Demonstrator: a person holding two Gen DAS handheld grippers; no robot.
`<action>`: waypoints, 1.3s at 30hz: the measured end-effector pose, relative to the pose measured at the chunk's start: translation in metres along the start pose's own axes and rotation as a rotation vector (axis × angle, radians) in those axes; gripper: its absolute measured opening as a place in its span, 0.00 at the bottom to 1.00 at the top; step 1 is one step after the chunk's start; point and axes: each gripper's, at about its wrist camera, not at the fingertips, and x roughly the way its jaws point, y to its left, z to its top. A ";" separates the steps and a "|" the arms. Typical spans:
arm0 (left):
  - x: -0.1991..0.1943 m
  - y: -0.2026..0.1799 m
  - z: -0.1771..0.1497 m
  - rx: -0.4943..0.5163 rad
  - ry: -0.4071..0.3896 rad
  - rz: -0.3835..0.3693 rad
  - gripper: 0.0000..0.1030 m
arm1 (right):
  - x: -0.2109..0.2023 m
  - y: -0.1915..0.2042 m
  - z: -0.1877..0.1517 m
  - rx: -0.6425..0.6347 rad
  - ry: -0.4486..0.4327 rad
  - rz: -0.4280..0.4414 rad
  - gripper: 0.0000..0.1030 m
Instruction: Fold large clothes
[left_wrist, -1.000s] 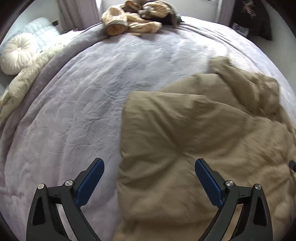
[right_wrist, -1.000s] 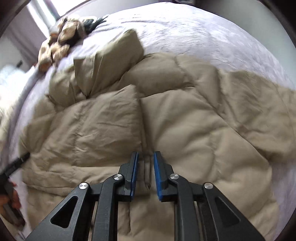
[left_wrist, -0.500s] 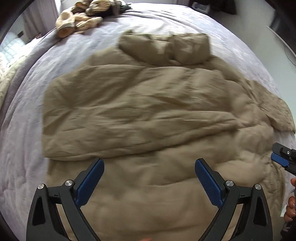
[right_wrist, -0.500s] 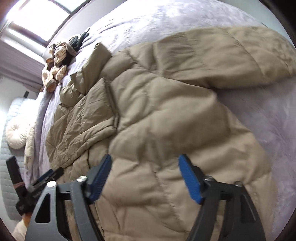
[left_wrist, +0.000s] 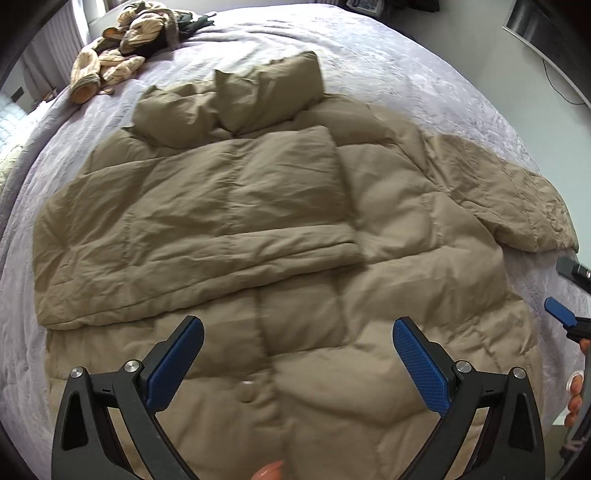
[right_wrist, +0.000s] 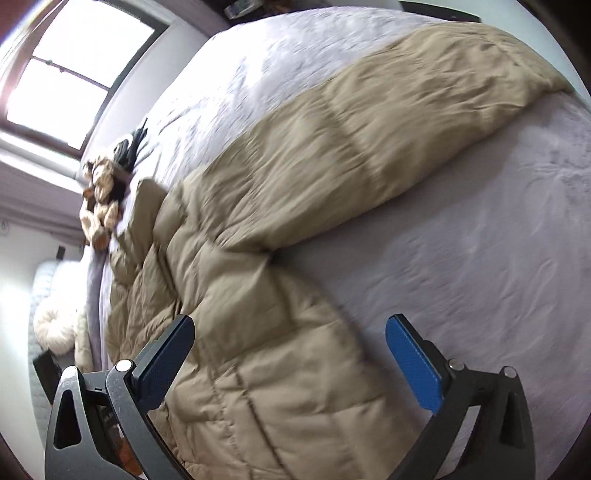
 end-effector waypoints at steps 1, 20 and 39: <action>0.002 -0.004 0.001 -0.001 0.011 -0.002 0.99 | -0.004 -0.008 0.005 0.022 -0.020 0.001 1.00; 0.008 -0.032 0.021 -0.029 0.019 -0.020 0.99 | -0.017 -0.148 0.127 0.530 -0.269 0.174 1.00; -0.021 0.064 0.016 -0.168 -0.092 0.066 0.99 | -0.006 0.014 0.173 0.183 -0.216 0.334 0.07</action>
